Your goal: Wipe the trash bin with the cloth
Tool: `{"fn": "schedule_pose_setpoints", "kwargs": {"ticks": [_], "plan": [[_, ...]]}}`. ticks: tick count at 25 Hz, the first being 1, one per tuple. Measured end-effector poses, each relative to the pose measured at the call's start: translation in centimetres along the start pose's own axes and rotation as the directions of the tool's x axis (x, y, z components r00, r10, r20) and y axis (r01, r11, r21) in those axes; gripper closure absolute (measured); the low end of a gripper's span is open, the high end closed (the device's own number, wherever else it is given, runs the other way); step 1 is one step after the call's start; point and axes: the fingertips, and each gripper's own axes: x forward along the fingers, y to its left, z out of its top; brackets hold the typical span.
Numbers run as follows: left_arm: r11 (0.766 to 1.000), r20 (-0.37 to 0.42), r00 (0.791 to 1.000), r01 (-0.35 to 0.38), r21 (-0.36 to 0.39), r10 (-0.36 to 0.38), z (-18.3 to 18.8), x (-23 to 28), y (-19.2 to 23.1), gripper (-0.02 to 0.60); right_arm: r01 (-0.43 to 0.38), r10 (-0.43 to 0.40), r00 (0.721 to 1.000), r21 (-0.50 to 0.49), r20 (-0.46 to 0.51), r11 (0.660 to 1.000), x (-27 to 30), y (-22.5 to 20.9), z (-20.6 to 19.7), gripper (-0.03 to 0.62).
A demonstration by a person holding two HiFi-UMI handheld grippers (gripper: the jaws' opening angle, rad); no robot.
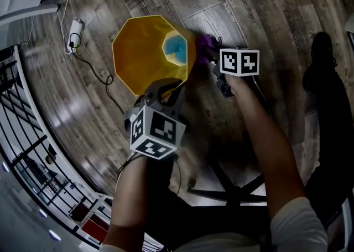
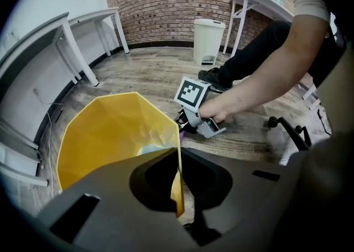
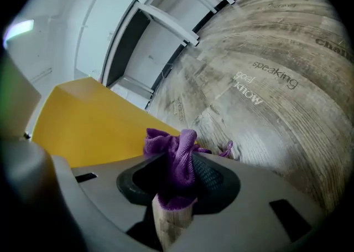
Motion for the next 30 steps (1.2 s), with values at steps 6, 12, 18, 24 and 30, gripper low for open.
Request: {"fn": "schedule_pose_setpoints", "kwargs": {"ticks": [6, 12, 18, 24, 30], "plan": [[1.000, 0.002, 1.000, -0.001, -0.007, 0.001, 0.1, -0.1, -0.1, 0.571, 0.072, -0.074, 0.995, -0.025, -0.065, 0.997, 2.5, -2.6, -1.1, 0.454], [1.000, 0.008, 1.000, 0.000, -0.005, 0.000, 0.3, -0.1, -0.1, 0.571, 0.168, -0.177, 0.977, -0.083, -0.119, 0.982, 4.3, -5.1, -2.1, 0.454], [1.000, 0.006, 1.000, -0.006, -0.017, 0.006, 0.0, -0.1, 0.1, 0.571, 0.216, -0.234, 0.963, -0.138, -0.135, 0.967, 4.8, -5.4, -2.1, 0.454], [0.999, 0.000, 1.000, -0.011, -0.048, 0.011, 0.1, 0.1, 0.3, 0.571, 0.222, -0.237, 0.966, -0.131, -0.106, 0.966, 2.5, -4.6, -1.4, 0.454], [0.993, 0.003, 0.999, -0.039, -0.112, 0.039, 1.1, 0.6, 0.9, 0.571, 0.184, -0.187, 0.982, -0.079, -0.037, 0.980, -1.4, -2.8, 0.0, 0.454]]}}
